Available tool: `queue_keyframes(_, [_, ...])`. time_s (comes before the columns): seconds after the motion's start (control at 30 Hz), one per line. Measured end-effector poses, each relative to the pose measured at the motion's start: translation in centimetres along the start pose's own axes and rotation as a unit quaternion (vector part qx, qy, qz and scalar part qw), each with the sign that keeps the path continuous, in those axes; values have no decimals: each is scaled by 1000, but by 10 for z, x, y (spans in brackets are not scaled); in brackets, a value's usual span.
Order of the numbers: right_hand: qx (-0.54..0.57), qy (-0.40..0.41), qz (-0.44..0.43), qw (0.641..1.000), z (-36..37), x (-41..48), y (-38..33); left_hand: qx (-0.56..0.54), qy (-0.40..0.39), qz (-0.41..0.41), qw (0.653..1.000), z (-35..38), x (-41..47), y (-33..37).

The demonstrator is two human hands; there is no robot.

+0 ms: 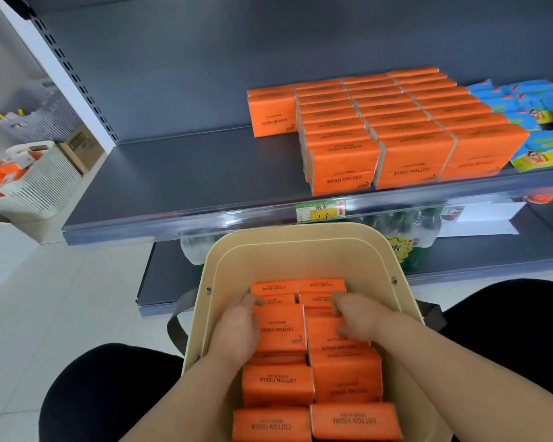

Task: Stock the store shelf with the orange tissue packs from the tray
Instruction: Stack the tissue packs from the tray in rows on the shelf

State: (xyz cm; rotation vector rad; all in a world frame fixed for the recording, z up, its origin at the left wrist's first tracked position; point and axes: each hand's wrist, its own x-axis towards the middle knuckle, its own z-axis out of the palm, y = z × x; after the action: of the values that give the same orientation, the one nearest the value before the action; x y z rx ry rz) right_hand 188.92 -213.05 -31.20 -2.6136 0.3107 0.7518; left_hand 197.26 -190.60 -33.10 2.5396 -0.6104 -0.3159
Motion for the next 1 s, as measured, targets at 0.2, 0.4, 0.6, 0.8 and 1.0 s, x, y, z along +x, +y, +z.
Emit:
queue_keyframes(0.2, [-50, -20, -28, 998, 2, -18, -4, 16, -27, 8, 999, -1, 1, 3])
queue_keyframes(0.4, [-82, 82, -29, 993, 4, -37, -10, 124, -125, 27, 984, 4, 8, 12])
queue_keyframes(0.6, [-86, 107, -18, 990, 5, -42, -6, 251, -184, 4, 950, 11, 16, 16])
queue_keyframes(0.8, [-92, 143, -10, 985, 3, -41, -7, 243, -238, -11, 940, 10, 15, 18])
queue_keyframes(1.0, [-106, 153, -2, 982, 1, -43, -8, 101, -258, -49, 960, -3, 17, 25])
